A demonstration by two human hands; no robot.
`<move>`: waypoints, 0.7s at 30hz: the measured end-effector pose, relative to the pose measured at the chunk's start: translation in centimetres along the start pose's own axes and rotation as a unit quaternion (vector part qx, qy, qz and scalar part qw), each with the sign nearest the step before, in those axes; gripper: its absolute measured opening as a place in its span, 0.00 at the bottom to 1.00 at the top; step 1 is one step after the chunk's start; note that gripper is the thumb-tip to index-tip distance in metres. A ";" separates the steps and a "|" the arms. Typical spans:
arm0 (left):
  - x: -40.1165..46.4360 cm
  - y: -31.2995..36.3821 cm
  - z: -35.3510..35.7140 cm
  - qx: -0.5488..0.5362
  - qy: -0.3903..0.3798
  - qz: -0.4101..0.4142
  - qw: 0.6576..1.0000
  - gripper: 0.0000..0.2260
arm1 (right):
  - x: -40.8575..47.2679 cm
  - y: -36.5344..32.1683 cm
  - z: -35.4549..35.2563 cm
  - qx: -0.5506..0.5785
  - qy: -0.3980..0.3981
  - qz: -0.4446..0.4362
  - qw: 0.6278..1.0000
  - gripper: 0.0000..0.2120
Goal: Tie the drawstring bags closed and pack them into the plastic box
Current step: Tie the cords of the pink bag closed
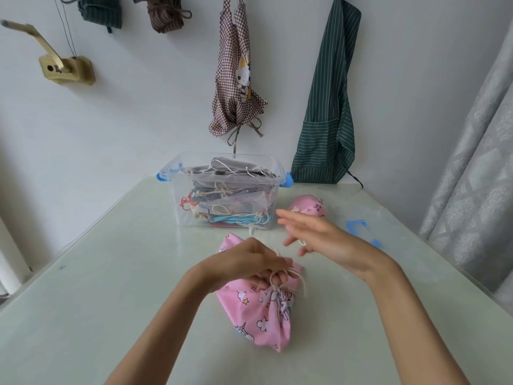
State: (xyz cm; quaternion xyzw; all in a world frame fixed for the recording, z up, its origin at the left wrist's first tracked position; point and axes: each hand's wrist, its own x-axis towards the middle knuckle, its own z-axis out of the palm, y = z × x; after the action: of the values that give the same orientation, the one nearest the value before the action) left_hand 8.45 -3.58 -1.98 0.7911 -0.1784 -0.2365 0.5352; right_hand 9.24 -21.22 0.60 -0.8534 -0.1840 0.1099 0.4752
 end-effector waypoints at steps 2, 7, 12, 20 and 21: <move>-0.3 0.1 -0.7 -0.046 0.009 0.008 0.999 0.12 | -0.6 0.6 -0.6 -0.037 -0.083 0.027 0.996 0.23; -0.7 0.0 -1.9 -0.127 0.023 0.008 0.992 0.09 | -1.1 0.7 -0.9 -0.065 -0.124 0.039 0.989 0.13; -0.3 -0.3 -2.3 -0.214 0.051 0.006 0.975 0.10 | -1.6 -0.1 -2.1 -0.007 0.012 0.011 1.000 0.03; 0.4 -0.5 -2.2 -0.255 0.127 0.019 0.959 0.06 | -2.4 -1.7 -1.3 -0.037 -0.078 -0.024 0.996 0.09; 0.3 -0.6 -2.3 -0.250 0.130 0.023 0.959 0.06 | -2.2 -1.6 -1.1 -0.032 -0.065 -0.020 0.997 0.11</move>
State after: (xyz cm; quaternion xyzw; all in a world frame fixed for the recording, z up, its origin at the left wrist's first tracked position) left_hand 10.02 -1.75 -1.85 0.6516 -0.0605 -0.1561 0.7398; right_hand 7.29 -22.26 2.62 -0.8554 -0.2350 0.1496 0.4366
